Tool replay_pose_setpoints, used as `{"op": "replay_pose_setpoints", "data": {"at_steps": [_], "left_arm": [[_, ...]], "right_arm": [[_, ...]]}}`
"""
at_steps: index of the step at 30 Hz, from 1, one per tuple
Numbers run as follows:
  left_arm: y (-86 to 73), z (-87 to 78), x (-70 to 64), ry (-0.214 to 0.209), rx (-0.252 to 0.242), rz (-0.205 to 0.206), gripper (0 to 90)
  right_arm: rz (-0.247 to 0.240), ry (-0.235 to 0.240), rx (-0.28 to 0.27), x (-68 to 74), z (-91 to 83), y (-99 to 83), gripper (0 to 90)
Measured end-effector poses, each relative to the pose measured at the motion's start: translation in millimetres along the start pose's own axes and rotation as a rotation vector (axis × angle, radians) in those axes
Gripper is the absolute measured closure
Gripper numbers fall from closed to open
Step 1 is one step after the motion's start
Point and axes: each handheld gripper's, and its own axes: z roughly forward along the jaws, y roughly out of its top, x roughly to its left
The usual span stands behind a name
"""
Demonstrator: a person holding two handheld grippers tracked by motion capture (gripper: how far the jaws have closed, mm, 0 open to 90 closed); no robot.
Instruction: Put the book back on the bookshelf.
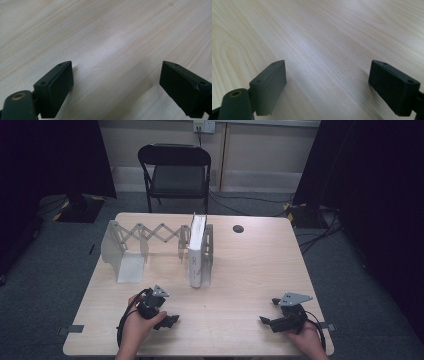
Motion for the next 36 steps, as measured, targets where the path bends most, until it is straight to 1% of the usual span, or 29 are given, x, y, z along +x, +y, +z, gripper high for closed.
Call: {"op": "replay_pose_setpoints", "data": {"at_steps": [2, 6, 9, 13, 14, 17, 19, 20, 23, 28, 32, 34, 35, 36], "left_arm": [[-0.5, 0.7, -1.4, 0.007, 0.001, 0.020, 10.5], [-3.2, 1.7, -3.2, 0.006, -0.011, 0.039, 7.9], [-5.5, 1.7, -2.7, -0.001, -0.033, 0.032, 6.8], [-6.7, 1.6, -2.5, -0.002, -0.041, 0.032, 6.6], [-6.7, 1.6, -2.7, 0.005, -0.037, 0.046, 6.6], [-6.7, 3.4, -6.1, 0.018, -0.028, 0.066, 5.5], [-6.2, 5.1, -8.2, 0.022, -0.021, 0.075, 2.7], [-6.0, 6.0, -9.2, 0.026, -0.016, 0.086, 1.0], [-6.1, 7.2, -11.4, 0.039, -0.016, 0.089, 0.0], [-7.7, 7.3, -11.2, 0.036, -0.032, 0.088, 0.0], [-9.0, 6.6, -11.0, 0.038, -0.035, 0.093, 0.0], [-10.4, 7.0, -11.2, 0.036, -0.048, 0.089, 0.0], [-11.2, 6.7, -10.6, 0.037, -0.053, 0.098, 0.0], [-11.7, 6.4, -10.5, 0.037, -0.055, 0.098, 0.0]], "right_arm": [[0.000, 0.000, 0.000, 0.0, 0.0, 0.0, 14.0], [0.000, 0.000, 0.000, 0.0, 0.0, 0.0, 14.0], [0.000, 0.000, 0.000, 0.0, 0.0, 0.0, 14.0], [0.000, 0.000, -0.001, 0.1, 0.1, -0.1, 14.0], [0.000, 0.000, -0.001, 0.1, 0.1, -0.1, 14.0], [0.000, 0.000, 0.000, 0.0, 0.0, 0.0, 14.0], [0.000, 0.000, 0.000, 0.0, 0.0, 0.0, 14.0], [0.000, 0.000, 0.000, 0.0, 0.0, 0.0, 14.0], [0.000, 0.000, 0.000, 0.0, 0.0, 0.0, 14.0], [0.000, 0.000, 0.000, 0.0, 0.0, 0.0, 14.0], [0.001, -0.004, 0.000, 0.2, 0.2, 0.0, 13.5], [0.002, -0.007, 0.001, 0.3, 0.1, 0.1, 13.5], [0.002, -0.008, 0.002, 0.3, 0.1, 0.1, 13.5], [0.002, -0.008, 0.002, 0.3, 0.1, 0.1, 13.5]]}}
